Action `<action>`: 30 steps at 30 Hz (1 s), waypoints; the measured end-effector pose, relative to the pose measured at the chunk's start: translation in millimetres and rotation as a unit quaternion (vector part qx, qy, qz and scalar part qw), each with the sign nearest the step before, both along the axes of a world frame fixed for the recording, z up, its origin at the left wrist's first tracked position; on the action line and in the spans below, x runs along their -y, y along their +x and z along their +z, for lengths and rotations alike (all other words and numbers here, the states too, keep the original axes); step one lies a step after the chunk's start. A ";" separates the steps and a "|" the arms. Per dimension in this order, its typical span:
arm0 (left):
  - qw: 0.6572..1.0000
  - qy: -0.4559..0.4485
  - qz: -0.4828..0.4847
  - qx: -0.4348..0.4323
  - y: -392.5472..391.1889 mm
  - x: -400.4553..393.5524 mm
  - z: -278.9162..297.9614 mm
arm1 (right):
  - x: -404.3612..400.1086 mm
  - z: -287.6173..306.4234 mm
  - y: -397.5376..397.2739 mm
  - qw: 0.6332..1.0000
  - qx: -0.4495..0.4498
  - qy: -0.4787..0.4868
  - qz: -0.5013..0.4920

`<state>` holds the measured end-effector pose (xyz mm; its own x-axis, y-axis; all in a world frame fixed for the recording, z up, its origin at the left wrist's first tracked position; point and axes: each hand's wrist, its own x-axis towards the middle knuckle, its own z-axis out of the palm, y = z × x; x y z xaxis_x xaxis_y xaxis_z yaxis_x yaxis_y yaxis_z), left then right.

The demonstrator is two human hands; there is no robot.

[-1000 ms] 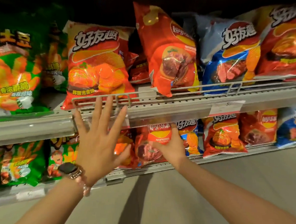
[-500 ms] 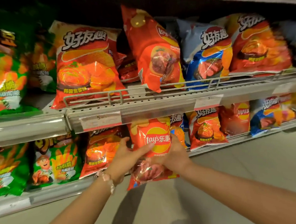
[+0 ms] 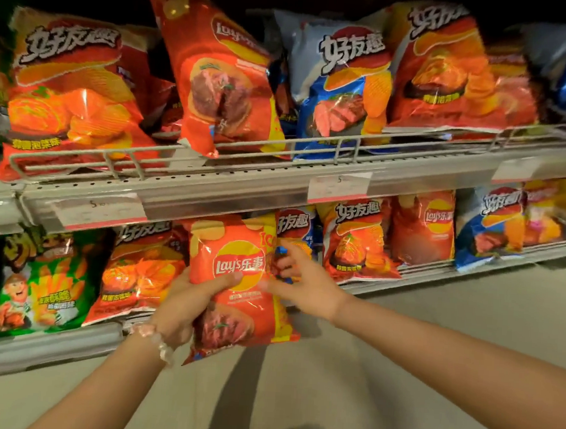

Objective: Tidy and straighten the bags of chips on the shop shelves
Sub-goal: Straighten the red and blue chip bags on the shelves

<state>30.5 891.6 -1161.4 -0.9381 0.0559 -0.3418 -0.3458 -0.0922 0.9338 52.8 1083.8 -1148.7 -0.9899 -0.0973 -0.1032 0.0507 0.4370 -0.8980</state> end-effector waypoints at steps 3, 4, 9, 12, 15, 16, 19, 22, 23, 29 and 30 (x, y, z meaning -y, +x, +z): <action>1.000 0.005 0.011 0.001 1.5 -12.4 3.9 | -52.1 1.7 -9.7 0.989 -0.099 0.095 -0.049; 1.000 0.006 0.016 0.001 1.3 -16.6 5.5 | -70.6 2.3 -15.4 0.975 -0.139 0.152 -0.077; 0.999 -0.010 0.046 -0.004 -1.0 -38.4 12.5 | -142.6 -0.9 -53.5 0.943 -0.122 0.245 -0.188; 0.998 -0.016 0.068 -0.004 -0.5 -51.7 17.7 | -167.0 -8.2 -73.5 0.960 -0.019 0.192 -0.204; 0.997 -0.011 0.081 -0.005 1.1 -64.7 24.1 | -180.1 -15.4 -86.1 0.973 0.054 0.137 -0.178; 0.996 -0.009 0.085 -0.003 1.8 -67.3 26.5 | -181.1 -17.0 -87.4 0.976 0.064 0.118 -0.172; 0.996 -0.010 0.091 0.003 7.0 -73.0 26.7 | -181.2 -21.9 -90.1 0.979 0.062 0.058 -0.187; 0.995 -0.012 0.101 -0.008 11.1 -73.9 23.3 | -181.9 -29.3 -92.9 0.975 0.080 0.006 -0.208; 0.995 -0.013 0.100 -0.010 11.0 -72.3 21.4 | -182.3 -34.6 -94.2 0.972 0.084 -0.015 -0.219; 0.995 0.011 0.098 -0.001 17.4 -64.0 11.7 | -176.1 -52.0 -95.2 0.955 0.140 -0.073 -0.253; 0.995 0.014 0.097 0.001 17.5 -63.6 10.6 | -175.5 -54.3 -95.4 0.954 0.143 -0.083 -0.251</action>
